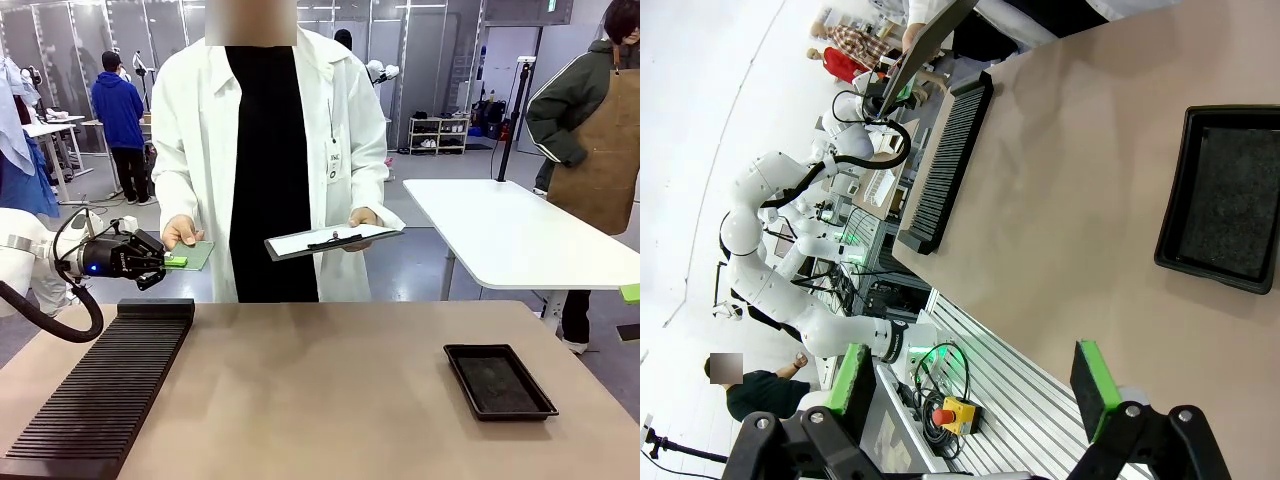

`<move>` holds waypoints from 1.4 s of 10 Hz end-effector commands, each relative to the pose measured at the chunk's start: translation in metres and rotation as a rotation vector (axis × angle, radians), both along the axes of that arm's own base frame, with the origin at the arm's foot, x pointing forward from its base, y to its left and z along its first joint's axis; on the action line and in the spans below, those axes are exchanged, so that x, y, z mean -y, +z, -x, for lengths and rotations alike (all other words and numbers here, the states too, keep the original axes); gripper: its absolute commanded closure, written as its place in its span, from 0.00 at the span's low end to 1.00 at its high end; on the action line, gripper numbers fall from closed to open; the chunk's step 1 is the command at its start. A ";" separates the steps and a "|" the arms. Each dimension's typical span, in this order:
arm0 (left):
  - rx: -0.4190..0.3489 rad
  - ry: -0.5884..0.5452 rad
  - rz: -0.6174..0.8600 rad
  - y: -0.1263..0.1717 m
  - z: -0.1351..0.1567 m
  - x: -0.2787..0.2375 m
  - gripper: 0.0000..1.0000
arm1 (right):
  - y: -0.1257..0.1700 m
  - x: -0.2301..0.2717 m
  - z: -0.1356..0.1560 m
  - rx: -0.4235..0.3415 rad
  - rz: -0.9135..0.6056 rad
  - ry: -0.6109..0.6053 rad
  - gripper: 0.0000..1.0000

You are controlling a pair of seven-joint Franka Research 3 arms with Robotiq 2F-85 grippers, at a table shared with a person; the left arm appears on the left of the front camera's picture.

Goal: Inspect the PCB.
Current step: Release the Blank PCB you were holding.

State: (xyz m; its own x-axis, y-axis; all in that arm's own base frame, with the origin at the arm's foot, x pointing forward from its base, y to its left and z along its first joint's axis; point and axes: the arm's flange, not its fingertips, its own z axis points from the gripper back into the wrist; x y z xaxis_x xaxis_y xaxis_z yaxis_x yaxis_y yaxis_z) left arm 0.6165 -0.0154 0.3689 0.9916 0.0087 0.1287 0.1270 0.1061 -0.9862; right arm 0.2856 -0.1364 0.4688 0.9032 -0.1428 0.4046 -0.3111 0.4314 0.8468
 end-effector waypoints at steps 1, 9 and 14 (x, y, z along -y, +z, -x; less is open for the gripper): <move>-0.006 0.000 0.006 0.001 0.001 0.001 1.00 | 0.000 0.001 0.000 0.016 -0.005 0.004 0.00; -0.006 0.009 0.020 0.005 -0.003 0.002 0.30 | 0.000 0.001 0.000 0.016 -0.005 0.004 0.00; -0.012 -0.001 0.025 0.005 -0.006 -0.001 0.11 | 0.000 0.001 0.000 0.016 -0.005 0.004 0.00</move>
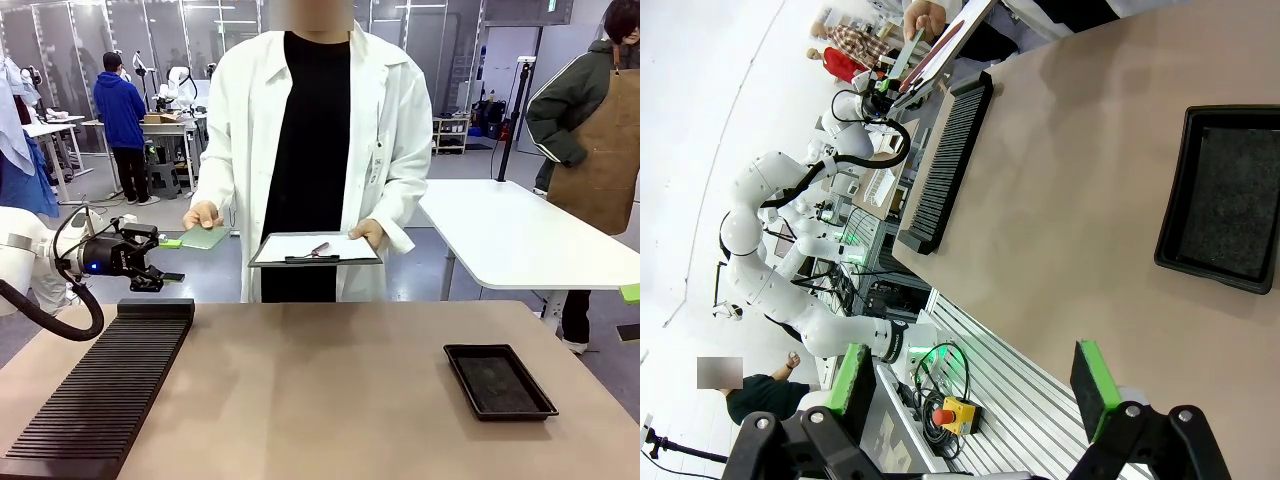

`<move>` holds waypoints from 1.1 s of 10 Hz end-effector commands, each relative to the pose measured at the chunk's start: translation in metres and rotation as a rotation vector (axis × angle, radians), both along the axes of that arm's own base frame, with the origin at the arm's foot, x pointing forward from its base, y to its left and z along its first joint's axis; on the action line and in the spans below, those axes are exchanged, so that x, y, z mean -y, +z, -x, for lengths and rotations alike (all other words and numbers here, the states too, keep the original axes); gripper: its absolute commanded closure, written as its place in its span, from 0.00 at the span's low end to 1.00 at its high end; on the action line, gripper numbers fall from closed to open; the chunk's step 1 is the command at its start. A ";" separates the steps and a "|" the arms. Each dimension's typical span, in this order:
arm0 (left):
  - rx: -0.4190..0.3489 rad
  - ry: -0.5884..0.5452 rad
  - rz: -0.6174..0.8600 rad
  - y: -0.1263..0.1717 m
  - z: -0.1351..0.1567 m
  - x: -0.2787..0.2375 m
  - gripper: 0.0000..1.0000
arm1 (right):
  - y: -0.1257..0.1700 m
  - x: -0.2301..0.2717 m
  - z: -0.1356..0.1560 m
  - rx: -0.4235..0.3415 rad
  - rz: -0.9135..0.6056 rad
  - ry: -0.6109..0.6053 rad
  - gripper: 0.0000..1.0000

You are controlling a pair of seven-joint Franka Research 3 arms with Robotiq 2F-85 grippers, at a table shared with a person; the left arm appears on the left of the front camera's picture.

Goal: Inspect the PCB.
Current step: Release the Blank PCB you were holding, then pick up the Blank PCB that the human is holding.

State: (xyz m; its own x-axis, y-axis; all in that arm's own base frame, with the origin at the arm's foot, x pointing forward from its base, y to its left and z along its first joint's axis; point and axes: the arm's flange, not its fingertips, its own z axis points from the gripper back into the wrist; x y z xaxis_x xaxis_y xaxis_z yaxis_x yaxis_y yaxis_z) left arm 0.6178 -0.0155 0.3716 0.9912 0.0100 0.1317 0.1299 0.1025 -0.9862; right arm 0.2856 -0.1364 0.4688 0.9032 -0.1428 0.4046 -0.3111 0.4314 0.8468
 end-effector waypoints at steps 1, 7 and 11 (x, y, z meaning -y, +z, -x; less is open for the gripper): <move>-0.015 -0.003 0.022 0.002 -0.005 -0.001 0.00 | 0.000 0.001 0.000 0.016 -0.005 0.004 0.00; 0.001 0.003 0.000 0.000 0.000 -0.002 0.00 | 0.000 0.001 0.000 0.016 -0.005 0.004 0.00; 0.001 0.003 0.000 0.000 0.000 -0.002 0.00 | 0.000 0.001 0.000 0.016 -0.005 0.004 0.00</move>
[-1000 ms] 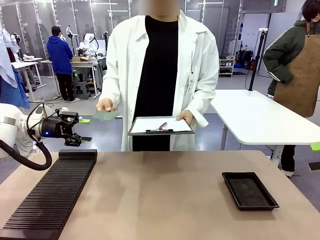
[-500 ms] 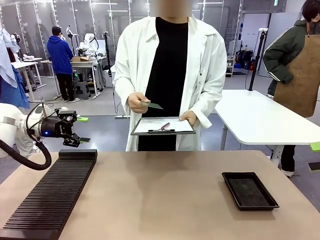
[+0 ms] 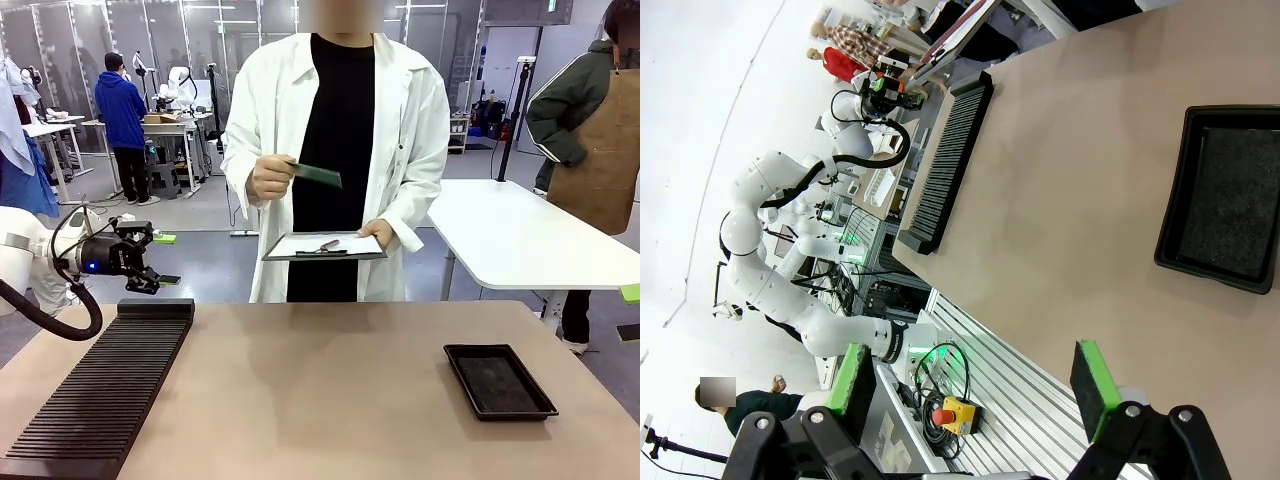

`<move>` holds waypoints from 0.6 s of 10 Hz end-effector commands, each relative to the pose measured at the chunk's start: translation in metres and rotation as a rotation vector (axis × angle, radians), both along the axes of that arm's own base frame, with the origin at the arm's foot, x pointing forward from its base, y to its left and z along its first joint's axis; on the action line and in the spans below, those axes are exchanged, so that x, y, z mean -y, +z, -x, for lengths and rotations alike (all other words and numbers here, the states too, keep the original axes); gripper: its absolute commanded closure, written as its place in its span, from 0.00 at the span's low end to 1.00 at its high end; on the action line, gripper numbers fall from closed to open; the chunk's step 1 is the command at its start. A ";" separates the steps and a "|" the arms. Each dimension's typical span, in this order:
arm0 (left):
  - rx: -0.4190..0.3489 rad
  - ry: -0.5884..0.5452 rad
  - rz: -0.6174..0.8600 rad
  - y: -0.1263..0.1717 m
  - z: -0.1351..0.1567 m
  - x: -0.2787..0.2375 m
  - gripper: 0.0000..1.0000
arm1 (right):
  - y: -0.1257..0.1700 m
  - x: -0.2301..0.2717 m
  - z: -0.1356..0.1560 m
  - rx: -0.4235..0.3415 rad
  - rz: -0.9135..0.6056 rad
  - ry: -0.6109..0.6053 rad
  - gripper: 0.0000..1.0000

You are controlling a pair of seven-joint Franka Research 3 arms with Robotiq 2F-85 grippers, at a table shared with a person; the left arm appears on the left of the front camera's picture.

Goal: Inspect the PCB.
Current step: Pick up the Blank PCB that the human is holding.

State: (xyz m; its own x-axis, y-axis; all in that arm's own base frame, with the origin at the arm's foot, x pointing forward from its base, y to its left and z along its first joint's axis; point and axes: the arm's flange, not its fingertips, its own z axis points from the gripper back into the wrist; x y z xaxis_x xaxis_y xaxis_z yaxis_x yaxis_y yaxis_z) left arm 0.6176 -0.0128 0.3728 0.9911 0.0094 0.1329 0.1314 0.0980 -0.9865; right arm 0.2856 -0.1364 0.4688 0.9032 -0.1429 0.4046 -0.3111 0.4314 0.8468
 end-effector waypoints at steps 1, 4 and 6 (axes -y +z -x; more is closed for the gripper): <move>-0.001 0.004 -0.004 -0.001 0.000 0.001 0.00 | 0.000 0.001 0.000 0.016 -0.005 0.004 0.00; -0.001 0.004 -0.004 -0.001 0.000 0.001 0.00 | 0.000 0.001 0.000 0.016 -0.005 0.004 0.00; -0.001 0.004 -0.004 -0.001 0.000 0.001 0.00 | 0.000 0.001 0.000 0.016 -0.005 0.004 0.00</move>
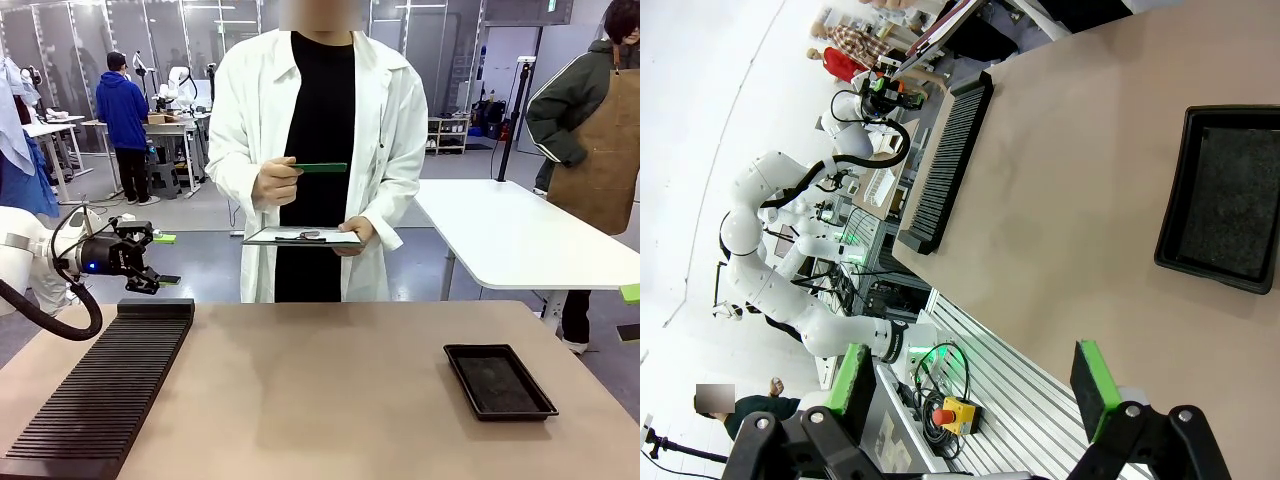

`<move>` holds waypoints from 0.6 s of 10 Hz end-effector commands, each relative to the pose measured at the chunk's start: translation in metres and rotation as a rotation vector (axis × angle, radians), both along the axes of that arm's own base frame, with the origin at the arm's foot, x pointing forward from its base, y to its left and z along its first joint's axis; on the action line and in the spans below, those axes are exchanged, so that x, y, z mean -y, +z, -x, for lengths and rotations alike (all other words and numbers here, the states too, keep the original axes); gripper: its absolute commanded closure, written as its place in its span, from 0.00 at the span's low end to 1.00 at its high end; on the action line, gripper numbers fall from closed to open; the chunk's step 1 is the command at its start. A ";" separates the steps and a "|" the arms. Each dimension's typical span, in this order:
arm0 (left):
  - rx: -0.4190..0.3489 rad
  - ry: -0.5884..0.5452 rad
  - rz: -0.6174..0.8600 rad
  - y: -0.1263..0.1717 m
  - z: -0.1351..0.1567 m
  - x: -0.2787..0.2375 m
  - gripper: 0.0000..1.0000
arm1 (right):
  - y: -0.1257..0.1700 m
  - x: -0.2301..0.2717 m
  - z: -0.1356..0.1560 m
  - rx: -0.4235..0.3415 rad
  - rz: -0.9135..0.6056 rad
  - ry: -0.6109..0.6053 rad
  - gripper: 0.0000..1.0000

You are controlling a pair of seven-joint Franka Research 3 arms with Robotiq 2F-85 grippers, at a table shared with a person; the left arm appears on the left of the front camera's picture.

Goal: Inspect the PCB.
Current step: Pick up the Blank PCB that the human is holding.

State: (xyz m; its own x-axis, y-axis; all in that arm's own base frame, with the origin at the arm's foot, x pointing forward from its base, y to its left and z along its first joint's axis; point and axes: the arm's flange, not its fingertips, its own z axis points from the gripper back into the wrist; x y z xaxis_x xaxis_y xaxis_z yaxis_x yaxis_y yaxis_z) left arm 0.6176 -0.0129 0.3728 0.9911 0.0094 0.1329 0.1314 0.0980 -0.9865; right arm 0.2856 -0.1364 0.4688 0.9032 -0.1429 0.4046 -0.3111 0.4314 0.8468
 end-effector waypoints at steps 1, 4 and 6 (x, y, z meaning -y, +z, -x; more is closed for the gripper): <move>0.000 0.000 0.000 0.000 0.000 0.000 0.00 | 0.000 0.001 0.000 0.016 -0.005 0.004 0.00; 0.092 -0.045 -0.035 0.061 0.052 -0.037 0.00 | 0.000 0.001 0.000 0.016 -0.005 0.004 0.00; 0.133 -0.033 -0.016 0.090 0.121 -0.076 0.00 | 0.000 0.001 0.000 0.016 -0.005 0.004 0.00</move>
